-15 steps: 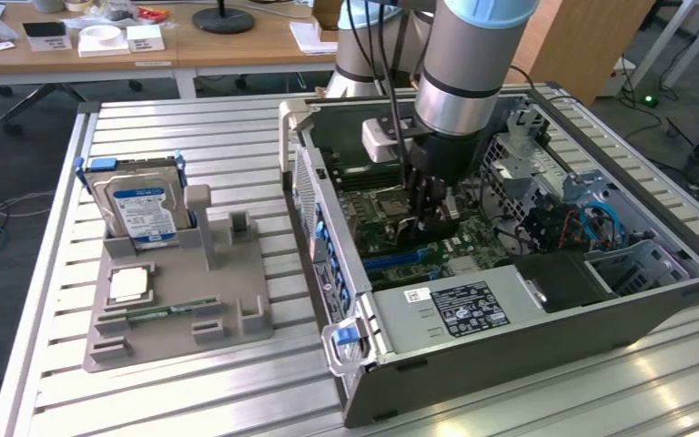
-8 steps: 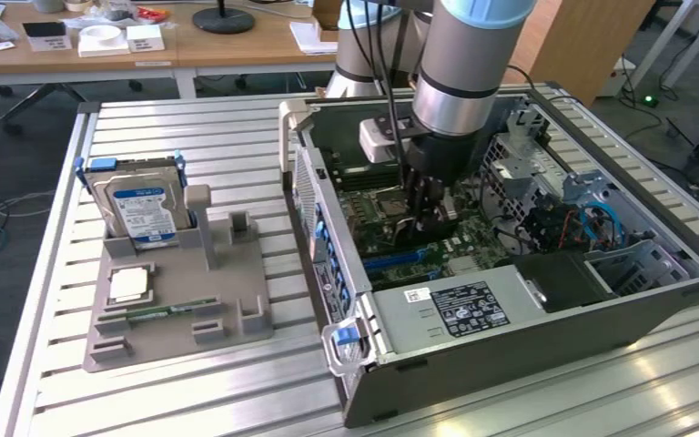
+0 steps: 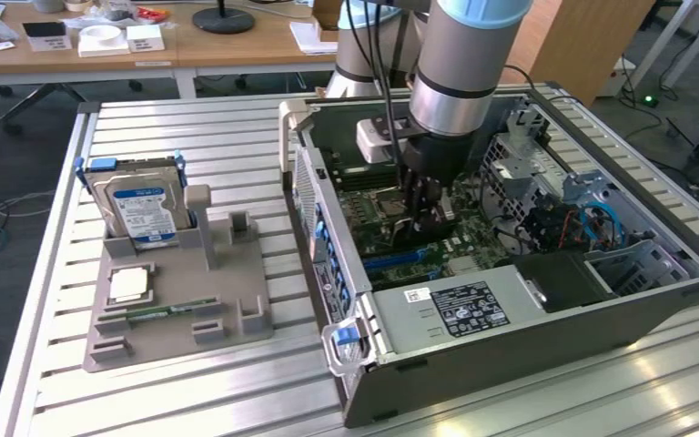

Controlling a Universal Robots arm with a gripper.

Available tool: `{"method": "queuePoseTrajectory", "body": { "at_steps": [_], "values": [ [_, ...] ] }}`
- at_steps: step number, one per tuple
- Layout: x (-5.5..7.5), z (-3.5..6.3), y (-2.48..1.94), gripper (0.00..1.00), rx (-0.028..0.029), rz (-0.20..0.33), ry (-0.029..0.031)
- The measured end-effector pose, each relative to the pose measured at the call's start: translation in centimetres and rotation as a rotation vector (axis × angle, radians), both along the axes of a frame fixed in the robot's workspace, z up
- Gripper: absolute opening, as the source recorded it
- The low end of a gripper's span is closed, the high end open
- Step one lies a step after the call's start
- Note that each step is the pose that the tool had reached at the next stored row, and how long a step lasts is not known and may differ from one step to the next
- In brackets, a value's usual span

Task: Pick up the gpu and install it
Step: 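Insert the gpu into the slot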

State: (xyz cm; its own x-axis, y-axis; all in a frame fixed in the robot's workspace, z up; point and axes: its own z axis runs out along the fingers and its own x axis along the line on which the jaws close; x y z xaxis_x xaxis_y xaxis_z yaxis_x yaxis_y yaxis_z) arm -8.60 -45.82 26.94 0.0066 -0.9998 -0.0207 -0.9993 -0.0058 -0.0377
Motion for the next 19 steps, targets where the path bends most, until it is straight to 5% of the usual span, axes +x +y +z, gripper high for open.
{"method": "queuePoseTrajectory", "body": {
  "at_steps": [6,19],
  "values": [
    [-0.12,0.0,0.0,0.26,-0.0061,-0.002,0.0],
    [-0.26,-0.11,0.0,0.26,-0.0063,-0.024,0.0]
  ]
}}
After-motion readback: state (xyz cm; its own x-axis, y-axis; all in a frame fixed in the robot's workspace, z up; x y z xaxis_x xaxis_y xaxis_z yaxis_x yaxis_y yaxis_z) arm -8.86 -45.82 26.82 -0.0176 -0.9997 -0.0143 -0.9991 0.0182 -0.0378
